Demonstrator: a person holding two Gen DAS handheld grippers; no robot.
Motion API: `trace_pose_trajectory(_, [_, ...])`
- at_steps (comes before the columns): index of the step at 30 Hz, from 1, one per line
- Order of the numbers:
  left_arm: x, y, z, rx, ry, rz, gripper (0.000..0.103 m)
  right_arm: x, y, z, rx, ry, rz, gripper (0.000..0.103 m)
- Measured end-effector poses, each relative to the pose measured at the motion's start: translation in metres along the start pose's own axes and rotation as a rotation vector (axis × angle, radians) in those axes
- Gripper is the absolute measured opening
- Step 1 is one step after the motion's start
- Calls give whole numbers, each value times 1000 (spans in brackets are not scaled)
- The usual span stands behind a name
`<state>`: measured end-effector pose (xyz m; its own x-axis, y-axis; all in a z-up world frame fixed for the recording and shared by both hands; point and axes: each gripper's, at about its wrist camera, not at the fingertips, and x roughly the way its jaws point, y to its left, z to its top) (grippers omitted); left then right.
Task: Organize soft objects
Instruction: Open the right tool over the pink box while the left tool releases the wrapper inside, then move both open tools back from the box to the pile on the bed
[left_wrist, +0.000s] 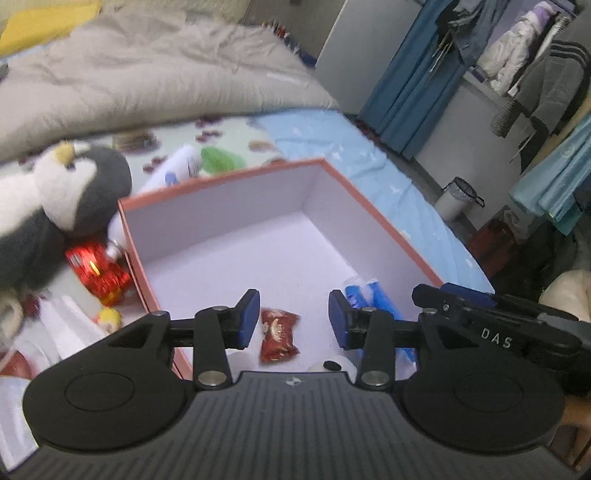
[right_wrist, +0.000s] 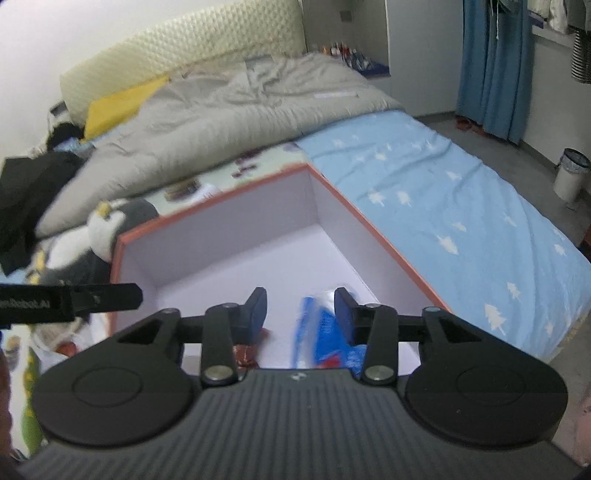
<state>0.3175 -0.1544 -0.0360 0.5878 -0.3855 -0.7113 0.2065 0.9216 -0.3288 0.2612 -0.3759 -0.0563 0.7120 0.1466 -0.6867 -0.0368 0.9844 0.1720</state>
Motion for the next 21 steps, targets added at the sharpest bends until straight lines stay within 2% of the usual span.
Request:
trace_pose_trajectory(7, [-54,-7,4,75,-116,2,47,-40,23,9,-21,-119,52,43])
trace_pose_trajectory(12, [-92,-6,1,92,-189,6,47,-71,46,10,-68,-199,92,43])
trace_pose_trajectory(21, [-144,14,-32,66,-257,36,47,-107,72,-14,-81,-266,181,43])
